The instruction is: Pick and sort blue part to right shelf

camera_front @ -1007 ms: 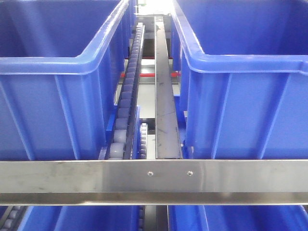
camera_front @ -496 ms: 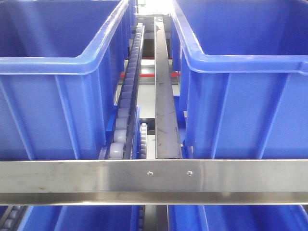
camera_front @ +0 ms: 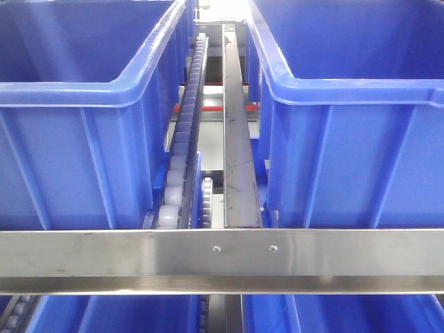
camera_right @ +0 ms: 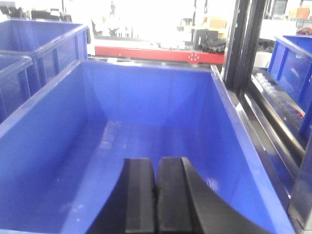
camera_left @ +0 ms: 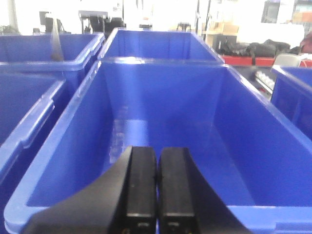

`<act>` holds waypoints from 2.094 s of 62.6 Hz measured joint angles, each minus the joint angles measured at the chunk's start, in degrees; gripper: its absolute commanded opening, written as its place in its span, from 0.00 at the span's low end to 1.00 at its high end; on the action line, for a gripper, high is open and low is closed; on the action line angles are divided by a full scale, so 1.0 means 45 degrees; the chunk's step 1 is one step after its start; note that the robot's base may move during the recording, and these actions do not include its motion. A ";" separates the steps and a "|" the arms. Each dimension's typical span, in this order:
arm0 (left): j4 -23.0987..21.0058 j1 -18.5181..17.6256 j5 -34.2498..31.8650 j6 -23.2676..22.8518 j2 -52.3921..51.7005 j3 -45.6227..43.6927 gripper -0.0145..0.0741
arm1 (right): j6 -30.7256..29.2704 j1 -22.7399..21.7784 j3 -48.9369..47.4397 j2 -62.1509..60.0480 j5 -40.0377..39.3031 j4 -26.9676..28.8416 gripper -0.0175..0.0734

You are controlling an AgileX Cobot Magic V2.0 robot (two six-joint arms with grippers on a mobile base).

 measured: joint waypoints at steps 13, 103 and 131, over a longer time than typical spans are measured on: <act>0.0000 0.0000 0.0000 0.0000 -0.0011 0.0000 0.32 | 0.0000 0.0000 0.0000 0.0000 0.0123 0.0000 0.22; -0.0008 0.0000 0.0000 0.0000 -0.0032 0.0082 0.32 | 0.2153 -0.0132 0.3896 -0.4659 0.0555 -0.1197 0.22; -0.0008 0.0000 0.0000 0.0000 -0.0032 0.0101 0.32 | 0.2153 -0.0132 0.3917 -0.4659 0.0555 -0.1197 0.22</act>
